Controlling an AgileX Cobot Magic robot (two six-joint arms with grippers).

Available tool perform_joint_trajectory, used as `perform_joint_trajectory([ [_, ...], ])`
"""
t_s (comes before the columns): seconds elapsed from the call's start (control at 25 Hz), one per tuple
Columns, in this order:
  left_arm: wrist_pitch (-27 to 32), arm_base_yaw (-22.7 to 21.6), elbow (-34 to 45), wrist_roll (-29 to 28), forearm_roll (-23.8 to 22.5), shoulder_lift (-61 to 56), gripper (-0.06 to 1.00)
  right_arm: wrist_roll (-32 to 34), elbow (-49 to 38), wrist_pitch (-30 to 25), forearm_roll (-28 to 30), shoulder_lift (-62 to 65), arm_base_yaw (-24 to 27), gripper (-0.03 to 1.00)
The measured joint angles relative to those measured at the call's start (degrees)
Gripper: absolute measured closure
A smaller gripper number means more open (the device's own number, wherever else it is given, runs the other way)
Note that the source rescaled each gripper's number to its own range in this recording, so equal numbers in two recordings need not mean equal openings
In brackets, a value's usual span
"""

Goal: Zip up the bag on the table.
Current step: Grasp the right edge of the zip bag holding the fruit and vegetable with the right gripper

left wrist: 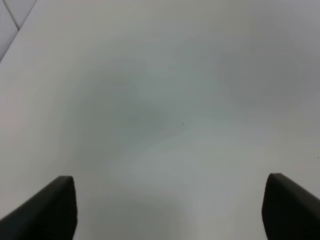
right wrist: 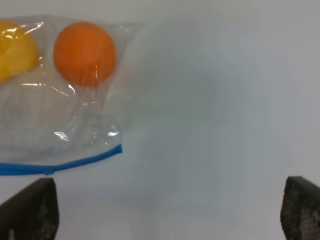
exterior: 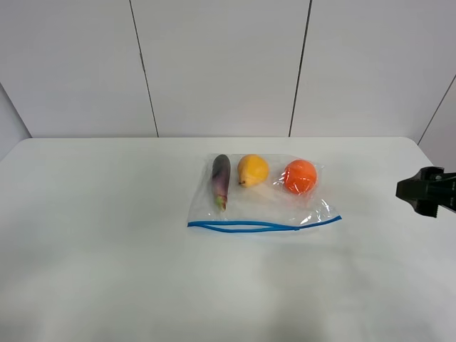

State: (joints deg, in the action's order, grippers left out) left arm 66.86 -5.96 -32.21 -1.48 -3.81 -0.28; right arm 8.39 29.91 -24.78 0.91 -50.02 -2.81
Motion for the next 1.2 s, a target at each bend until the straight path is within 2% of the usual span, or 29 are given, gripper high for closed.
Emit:
perform_joint_trajectory([
  [0.32,0.0,0.0,0.0,0.0,0.0,0.0,-0.06,6.2,0.0,11.9,-8.0,-12.2,0.0,0.01],
  [0.64,0.0,0.0,0.0,0.0,0.0,0.0,-0.06,7.1,0.0,16.4,-14.0,-24.6,0.0,0.01],
  [0.96,0.0,0.0,0.0,0.0,0.0,0.0,-0.06,7.3,3.1,16.6,-15.0,-33.2,0.0,0.04],
  [1.08,0.0,0.0,0.0,0.0,0.0,0.0,-0.06,6.9,5.6,15.1,-16.1,-35.7,0.0,0.04],
  [1.2,0.0,0.0,0.0,0.0,0.0,0.0,-0.06,3.5,7.8,12.1,-19.1,-38.6,0.0,0.04],
])
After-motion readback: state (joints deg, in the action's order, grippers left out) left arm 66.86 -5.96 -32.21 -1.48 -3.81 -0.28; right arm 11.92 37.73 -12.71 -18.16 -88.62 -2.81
